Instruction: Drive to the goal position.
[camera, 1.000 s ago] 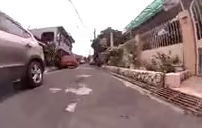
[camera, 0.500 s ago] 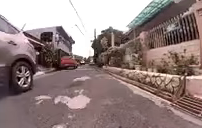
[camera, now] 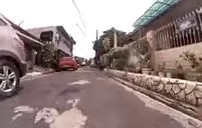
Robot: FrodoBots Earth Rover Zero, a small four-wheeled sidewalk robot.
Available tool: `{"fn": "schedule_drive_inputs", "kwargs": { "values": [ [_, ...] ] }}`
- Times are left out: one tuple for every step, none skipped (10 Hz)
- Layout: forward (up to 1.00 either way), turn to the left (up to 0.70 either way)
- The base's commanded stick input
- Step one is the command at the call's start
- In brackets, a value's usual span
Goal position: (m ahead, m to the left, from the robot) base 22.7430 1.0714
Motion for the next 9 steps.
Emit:
{"fn": "schedule_drive_inputs", "kwargs": {
  "values": [
    [1.0,0.0],
    [1.0,0.0],
    [1.0,0.0],
    [1.0,0.0],
    [1.0,0.0],
    [1.0,0.0],
    [1.0,0.0],
    [1.0,0.0],
    [1.0,0.0]
  ]
}}
